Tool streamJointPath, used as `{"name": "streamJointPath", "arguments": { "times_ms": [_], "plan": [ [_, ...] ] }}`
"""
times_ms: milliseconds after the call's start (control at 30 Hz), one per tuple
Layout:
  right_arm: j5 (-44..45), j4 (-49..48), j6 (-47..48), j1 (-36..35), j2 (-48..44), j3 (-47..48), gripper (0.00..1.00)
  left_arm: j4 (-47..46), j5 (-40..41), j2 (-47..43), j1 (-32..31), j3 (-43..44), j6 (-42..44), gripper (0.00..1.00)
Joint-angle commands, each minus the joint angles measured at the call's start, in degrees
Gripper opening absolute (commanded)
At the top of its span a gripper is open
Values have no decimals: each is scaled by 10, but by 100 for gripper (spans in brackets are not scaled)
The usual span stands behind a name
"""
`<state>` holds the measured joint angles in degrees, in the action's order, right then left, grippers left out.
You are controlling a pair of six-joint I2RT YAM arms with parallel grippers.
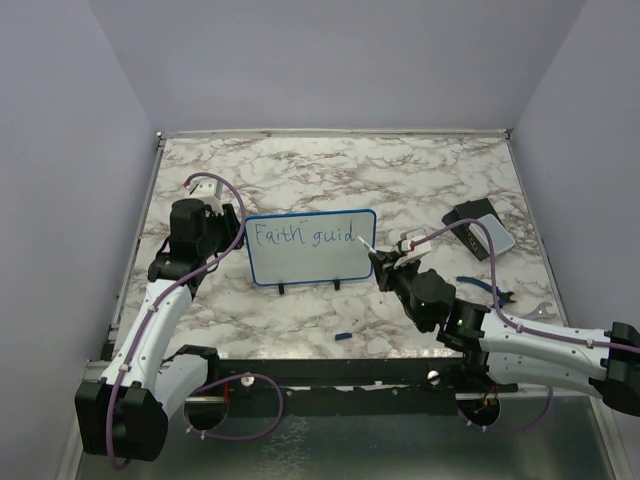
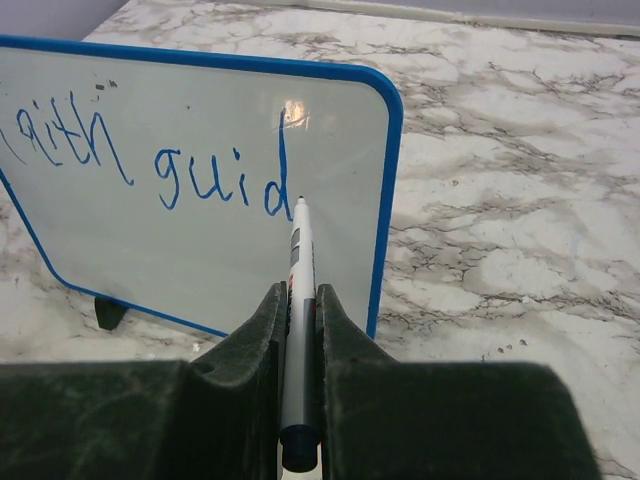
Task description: Write a sentence on the whiteboard
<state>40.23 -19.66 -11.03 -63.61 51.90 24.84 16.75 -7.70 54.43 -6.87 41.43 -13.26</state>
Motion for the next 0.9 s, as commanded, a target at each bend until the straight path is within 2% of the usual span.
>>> {"name": "streamJointPath", "arguments": {
  "times_ms": [0, 500, 867],
  "plan": [
    [-21, -14, 10, 7, -14, -12, 1, -12, -14, -3, -3, -9, -5, 46],
    [-30, -41, 26, 8, 4, -15, 1, -15, -13, -2, -3, -11, -8, 46],
    [8, -36, 16, 8, 26, -8, 1, -15, -16, -3, -3, -11, -8, 46]
  ]
}}
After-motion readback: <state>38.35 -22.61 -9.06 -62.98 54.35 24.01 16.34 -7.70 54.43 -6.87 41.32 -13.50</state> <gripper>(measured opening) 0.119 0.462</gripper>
